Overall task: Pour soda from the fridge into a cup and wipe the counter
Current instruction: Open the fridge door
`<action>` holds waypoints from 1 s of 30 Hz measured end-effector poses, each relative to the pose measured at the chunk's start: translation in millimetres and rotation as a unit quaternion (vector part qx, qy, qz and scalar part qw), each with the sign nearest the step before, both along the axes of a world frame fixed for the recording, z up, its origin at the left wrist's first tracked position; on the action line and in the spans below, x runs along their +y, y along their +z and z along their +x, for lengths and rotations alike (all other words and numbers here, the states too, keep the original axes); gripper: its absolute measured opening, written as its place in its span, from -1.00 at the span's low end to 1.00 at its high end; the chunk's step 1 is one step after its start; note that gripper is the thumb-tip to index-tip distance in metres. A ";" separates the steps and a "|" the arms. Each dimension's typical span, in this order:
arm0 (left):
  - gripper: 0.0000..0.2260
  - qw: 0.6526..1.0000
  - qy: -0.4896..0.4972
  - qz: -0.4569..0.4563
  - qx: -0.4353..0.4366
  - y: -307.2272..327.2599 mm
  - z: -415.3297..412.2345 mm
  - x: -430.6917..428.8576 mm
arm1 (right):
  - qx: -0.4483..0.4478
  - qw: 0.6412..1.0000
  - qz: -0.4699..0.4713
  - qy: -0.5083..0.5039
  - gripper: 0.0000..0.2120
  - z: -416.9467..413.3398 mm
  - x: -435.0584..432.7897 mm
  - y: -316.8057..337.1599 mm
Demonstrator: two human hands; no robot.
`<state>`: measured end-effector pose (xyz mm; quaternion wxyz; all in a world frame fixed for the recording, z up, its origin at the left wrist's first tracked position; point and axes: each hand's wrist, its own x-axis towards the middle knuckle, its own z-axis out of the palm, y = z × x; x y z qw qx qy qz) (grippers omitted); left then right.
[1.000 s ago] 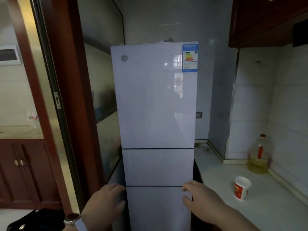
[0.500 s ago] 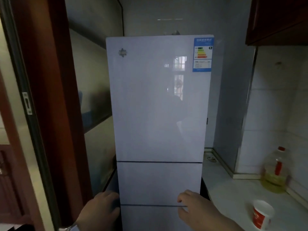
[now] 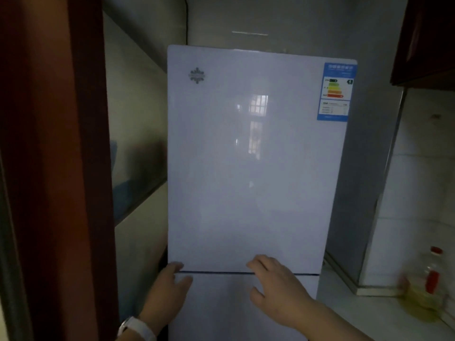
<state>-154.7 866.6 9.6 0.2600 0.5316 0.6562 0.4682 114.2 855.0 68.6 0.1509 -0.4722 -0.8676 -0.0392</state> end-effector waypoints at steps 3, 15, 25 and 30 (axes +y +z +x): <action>-0.61 0.994 0.013 -0.001 -0.105 20.5 2.3 30.1 | -0.011 0.999 0.031 -0.004 -0.46 -14.0 20.4 12.5; -0.45 0.961 0.077 0.121 -0.237 87.2 7.6 98.8 | -0.091 0.980 0.177 -0.006 -0.30 -50.2 121.7 46.2; -0.32 0.973 0.124 0.133 -0.143 86.7 -0.6 147.2 | -0.041 0.970 0.240 0.003 -0.27 -75.8 185.3 41.1; -0.12 0.972 0.115 0.117 -0.168 59.1 -24.2 183.5 | -0.038 0.963 0.266 0.026 -0.30 -80.2 211.0 26.5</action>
